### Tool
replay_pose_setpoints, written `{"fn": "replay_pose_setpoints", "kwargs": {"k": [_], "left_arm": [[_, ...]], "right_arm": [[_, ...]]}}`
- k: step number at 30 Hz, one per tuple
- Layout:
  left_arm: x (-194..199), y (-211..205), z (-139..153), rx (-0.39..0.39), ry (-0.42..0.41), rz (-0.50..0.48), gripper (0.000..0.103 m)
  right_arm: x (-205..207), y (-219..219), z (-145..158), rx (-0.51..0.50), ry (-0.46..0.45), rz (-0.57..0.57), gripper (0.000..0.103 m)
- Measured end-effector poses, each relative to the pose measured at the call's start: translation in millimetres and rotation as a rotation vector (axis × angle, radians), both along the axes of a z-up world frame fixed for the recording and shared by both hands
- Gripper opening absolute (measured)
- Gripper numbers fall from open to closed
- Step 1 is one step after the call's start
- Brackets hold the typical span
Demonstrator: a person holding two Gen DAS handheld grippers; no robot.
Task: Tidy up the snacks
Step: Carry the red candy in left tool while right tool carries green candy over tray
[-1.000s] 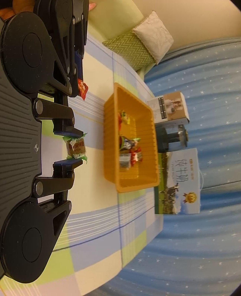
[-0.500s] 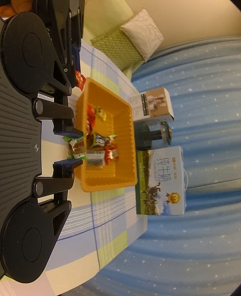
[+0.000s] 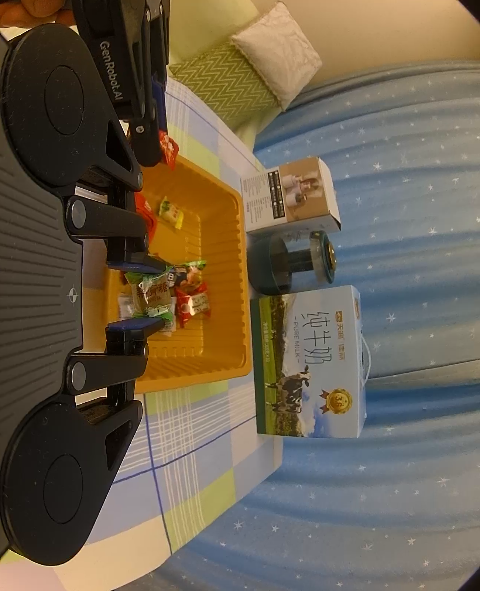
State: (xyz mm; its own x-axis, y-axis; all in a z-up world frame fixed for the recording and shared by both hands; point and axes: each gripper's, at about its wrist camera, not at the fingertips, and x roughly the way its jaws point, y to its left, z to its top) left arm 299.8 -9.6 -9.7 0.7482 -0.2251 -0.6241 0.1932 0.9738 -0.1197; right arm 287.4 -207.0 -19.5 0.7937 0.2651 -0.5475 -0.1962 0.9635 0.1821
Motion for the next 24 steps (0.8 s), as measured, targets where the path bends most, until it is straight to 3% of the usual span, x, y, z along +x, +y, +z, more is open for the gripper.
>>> {"fn": "replay_pose_setpoints", "kwargs": {"k": [24], "left_arm": [[64, 15, -9, -0.010, 0.026, 0.026, 0.018]], "right_arm": [[67, 10, -16, 0.002, 0.056, -0.028, 0.025]]}}
